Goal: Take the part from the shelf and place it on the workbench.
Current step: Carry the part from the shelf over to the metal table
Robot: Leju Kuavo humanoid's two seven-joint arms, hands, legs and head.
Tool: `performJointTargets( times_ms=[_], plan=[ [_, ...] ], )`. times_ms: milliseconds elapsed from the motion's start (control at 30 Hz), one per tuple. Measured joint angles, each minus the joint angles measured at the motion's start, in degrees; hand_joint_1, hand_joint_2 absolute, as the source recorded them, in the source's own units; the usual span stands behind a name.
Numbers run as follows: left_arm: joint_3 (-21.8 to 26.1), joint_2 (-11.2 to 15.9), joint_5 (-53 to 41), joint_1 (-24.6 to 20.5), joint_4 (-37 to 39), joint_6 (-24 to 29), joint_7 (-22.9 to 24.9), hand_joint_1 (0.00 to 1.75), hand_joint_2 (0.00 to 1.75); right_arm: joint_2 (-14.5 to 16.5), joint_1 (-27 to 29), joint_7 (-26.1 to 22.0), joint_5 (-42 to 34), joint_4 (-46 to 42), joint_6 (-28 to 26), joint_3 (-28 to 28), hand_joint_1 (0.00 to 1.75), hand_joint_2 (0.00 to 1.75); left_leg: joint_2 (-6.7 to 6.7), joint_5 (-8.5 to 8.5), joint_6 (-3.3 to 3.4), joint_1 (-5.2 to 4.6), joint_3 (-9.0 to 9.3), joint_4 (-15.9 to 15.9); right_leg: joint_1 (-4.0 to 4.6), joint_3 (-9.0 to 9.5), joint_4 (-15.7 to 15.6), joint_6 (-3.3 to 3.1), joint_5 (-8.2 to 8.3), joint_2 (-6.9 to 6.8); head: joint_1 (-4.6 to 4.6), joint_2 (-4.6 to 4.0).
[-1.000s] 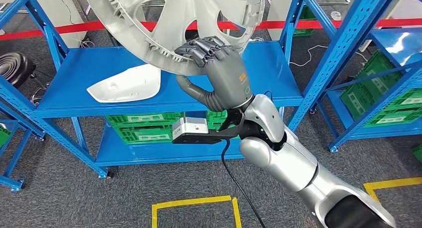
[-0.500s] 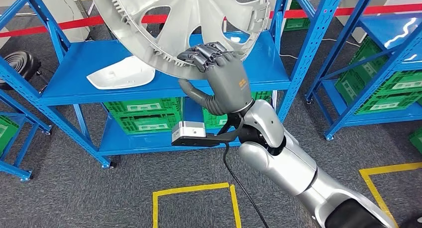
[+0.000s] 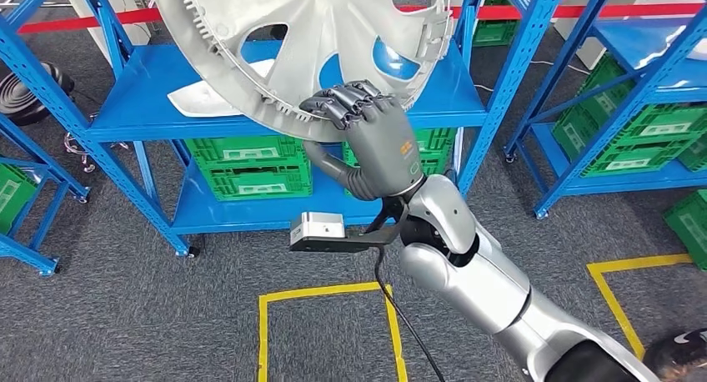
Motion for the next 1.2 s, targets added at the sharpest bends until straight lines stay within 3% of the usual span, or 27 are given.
performJointTargets(
  times_ms=[67,100,167,200,233,267,333,367,400,433,500,567,600,667,700,733,767,833,867,900,933,1000,1067,1100,1133,1200],
  plan=[
    [0.00,-0.07,-0.07,-0.13,-0.03,0.00,0.17,0.00,1.75,0.54,-0.15,0.03,-0.07,0.04,0.12,-0.33,1.75,1.75,-0.02,1.30,-0.58,-0.02,-0.90,0.08,0.42,5.45,-7.72,-0.50,-1.24,-0.04,-0.01,0.01],
    [0.00,-0.09,-0.08,-0.23,-0.05,0.01,0.29,0.00,1.75,0.75,-0.28,0.05,-0.11,0.07,0.18,-0.51,1.75,1.75,-0.02,1.94,-0.95,0.04,-1.00,-0.08,0.60,6.49,-9.77,-0.68,-1.99,-0.02,0.09,0.00],
    [0.01,-0.05,-0.10,-0.34,-0.05,0.01,0.48,0.00,1.75,1.02,-0.52,0.05,-0.14,0.13,0.24,-0.80,1.75,1.75,-0.06,3.13,-1.71,0.21,-1.07,-0.72,0.63,6.17,-10.83,-1.21,-1.27,-0.05,0.36,-0.01],
    [0.01,-0.04,-0.09,-0.35,-0.03,0.00,0.56,0.00,1.75,1.18,-0.68,0.03,-0.12,0.14,0.25,-0.85,1.75,1.75,-0.12,2.64,-2.02,0.27,-1.40,-0.56,0.49,5.66,-11.08,-1.63,-0.55,-0.10,0.38,-0.01],
    [0.02,-0.06,-0.09,-0.32,0.01,-0.02,0.60,0.00,1.75,1.38,-0.81,0.02,-0.10,0.15,0.25,-0.89,1.75,1.75,-0.18,0.91,-2.33,0.31,-1.90,0.51,0.32,5.03,-11.33,-2.06,0.35,-0.16,0.22,0.00],
    [0.02,-0.07,-0.08,-0.30,0.04,-0.03,0.64,0.00,1.75,1.60,-0.92,0.02,-0.09,0.16,0.25,-0.89,1.75,1.75,-0.22,-1.85,-2.59,0.38,-2.54,2.69,0.13,4.31,-11.52,-2.35,1.30,-0.23,0.05,0.00],
    [0.02,-0.09,-0.02,-0.36,0.07,-0.04,0.64,0.00,1.75,1.89,-1.00,0.05,-0.12,0.23,0.27,-0.90,1.75,1.75,-0.24,-7.79,-3.14,0.46,-3.71,9.60,0.07,2.60,-11.47,-2.47,2.94,-0.20,-0.27,0.00],
    [0.03,-0.05,0.02,-0.40,0.07,-0.03,0.63,0.00,1.75,1.95,-0.95,0.08,-0.13,0.28,0.31,-0.90,1.75,1.75,-0.23,-9.05,-3.35,0.49,-3.89,12.81,0.06,1.69,-11.40,-2.37,3.70,-0.21,-0.27,-0.01],
    [0.03,-0.01,0.05,-0.42,0.07,-0.03,0.62,0.00,1.75,1.97,-0.86,0.13,-0.11,0.33,0.39,-0.90,1.75,1.75,-0.22,-8.91,-3.50,0.52,-3.46,14.80,0.04,0.66,-11.31,-2.25,4.46,-0.23,-0.28,-0.01],
    [0.04,0.02,0.07,-0.43,0.07,-0.03,0.61,0.00,1.75,1.97,-0.75,0.18,-0.07,0.35,0.51,-0.90,1.75,1.75,-0.22,-7.74,-3.58,0.56,-2.20,14.98,0.00,-0.39,-11.19,-2.08,5.20,-0.24,-0.28,-0.01],
    [0.04,0.04,0.08,-0.51,0.03,-0.03,0.56,0.00,1.75,2.05,-0.57,0.25,0.08,0.37,0.75,-0.91,1.75,1.75,-0.26,-6.05,-3.66,0.71,3.17,9.66,-0.07,-2.33,-10.78,-1.57,6.55,-0.25,-0.29,-0.01],
    [0.04,0.01,0.08,-0.69,-0.02,-0.02,0.50,0.00,1.75,2.18,-0.48,0.28,0.25,0.35,0.91,-0.98,1.75,1.75,-0.54,-7.49,-3.10,0.56,8.58,2.10,-0.02,-3.52,-10.35,-0.88,7.61,-0.31,-0.24,-0.01],
    [0.05,-0.01,0.08,-0.75,-0.04,-0.01,0.49,0.00,1.75,2.23,-0.44,0.27,0.33,0.34,0.96,-1.02,1.75,1.75,-0.70,-8.39,-2.59,0.40,9.78,-0.04,0.01,-3.77,-10.34,-0.50,8.14,-0.33,-0.24,0.00],
    [0.07,-0.04,0.08,-0.66,-0.02,0.01,0.51,0.00,1.75,2.23,-0.31,0.09,0.46,0.37,1.08,-1.05,1.75,1.75,-0.74,-7.92,-1.24,0.11,9.42,-0.74,-0.14,-4.00,-10.68,0.28,9.21,-0.33,-0.20,0.00],
    [0.08,-0.03,0.11,-0.58,0.00,0.02,0.54,0.00,1.75,2.20,-0.28,-0.09,0.48,0.41,1.14,-1.05,1.75,1.75,-0.58,-7.36,-0.65,0.09,9.07,-0.79,-0.28,-4.29,-10.56,0.64,9.02,-0.28,-0.21,0.00],
    [0.11,-0.02,0.14,-0.49,0.01,0.03,0.54,0.00,1.75,2.18,-0.26,-0.30,0.46,0.46,1.21,-1.05,1.75,1.75,-0.41,-6.67,-0.11,0.10,8.53,-0.87,-0.38,-4.83,-9.58,0.97,7.62,-0.24,-0.16,-0.01],
    [0.17,-0.01,0.16,-0.42,0.02,0.08,0.52,0.00,1.75,2.16,-0.25,-0.54,0.40,0.50,1.27,-1.05,1.75,1.75,-0.26,-5.89,0.31,0.15,7.83,-0.94,-0.45,-5.63,-7.40,1.23,5.09,-0.20,-0.13,-0.01],
    [0.35,0.04,0.19,-0.39,0.01,0.19,0.39,0.00,1.75,2.16,-0.27,-0.85,0.15,0.61,1.37,-1.05,1.75,1.75,-0.19,-4.35,0.75,0.05,5.98,-0.85,-0.45,-7.55,0.04,1.56,-1.26,-0.17,-0.06,0.00],
    [0.44,0.05,0.20,-0.36,0.01,0.27,0.31,0.00,1.75,2.16,-0.28,-0.94,0.00,0.70,1.44,-1.05,1.75,1.75,-0.19,-3.61,0.84,-0.05,4.97,-0.78,-0.42,-8.12,3.77,1.59,-3.10,-0.17,-0.06,0.00],
    [0.50,0.05,0.20,-0.30,0.01,0.33,0.21,0.00,1.75,2.16,-0.28,-0.98,-0.15,0.84,1.54,-1.05,1.75,1.75,-0.19,-2.89,0.88,-0.16,3.95,-0.69,-0.34,-8.01,6.24,1.50,-3.48,-0.16,-0.07,0.00],
    [0.53,0.05,0.20,-0.23,0.01,0.39,0.10,0.00,1.75,2.16,-0.29,-0.99,-0.30,0.98,1.64,-1.05,1.75,1.75,-0.19,-2.20,0.89,-0.28,2.97,-0.58,-0.20,-6.96,6.80,1.25,-2.58,-0.15,-0.06,-0.01],
    [0.57,0.03,0.15,-0.12,0.01,0.44,-0.03,0.00,1.75,2.16,-0.46,-0.99,-0.70,1.16,1.81,-1.06,1.75,1.75,-0.20,-0.86,0.85,-0.52,1.28,-0.40,0.38,-1.75,1.97,0.18,-0.01,-0.14,-0.06,-0.01],
    [0.64,-0.13,0.04,-0.12,-0.03,0.43,-0.07,0.00,1.75,2.18,-0.97,-1.06,-1.16,1.19,1.89,-1.11,1.75,1.75,-0.20,0.37,0.52,-0.75,0.22,-0.36,1.10,4.81,-6.78,-1.10,-0.64,-0.29,-0.11,-0.01],
    [0.72,-0.17,-0.01,-0.13,-0.05,0.43,-0.08,0.00,1.75,2.19,-1.26,-1.14,-1.38,1.23,1.90,-1.15,1.75,1.75,-0.16,1.00,0.24,-0.69,0.00,-0.48,1.39,6.71,-9.82,-1.51,-1.38,-0.34,-0.05,-0.01],
    [0.81,-0.19,-0.02,-0.13,-0.07,0.43,-0.08,0.00,1.75,2.18,-1.49,-1.28,-1.54,1.30,1.88,-1.19,1.75,1.75,-0.10,1.62,-0.13,-0.63,-0.15,-0.69,1.56,7.43,-11.48,-1.70,-1.79,-0.39,0.05,-0.01],
    [0.98,-0.03,0.06,-0.03,-0.07,0.43,-0.06,0.00,1.75,2.17,-1.66,-1.71,-1.69,1.47,1.68,-1.21,1.75,1.75,-0.08,2.43,-0.87,-0.52,-0.42,-1.19,1.48,6.70,-12.23,-2.07,-0.49,-0.44,0.31,-0.01]
  ],
)
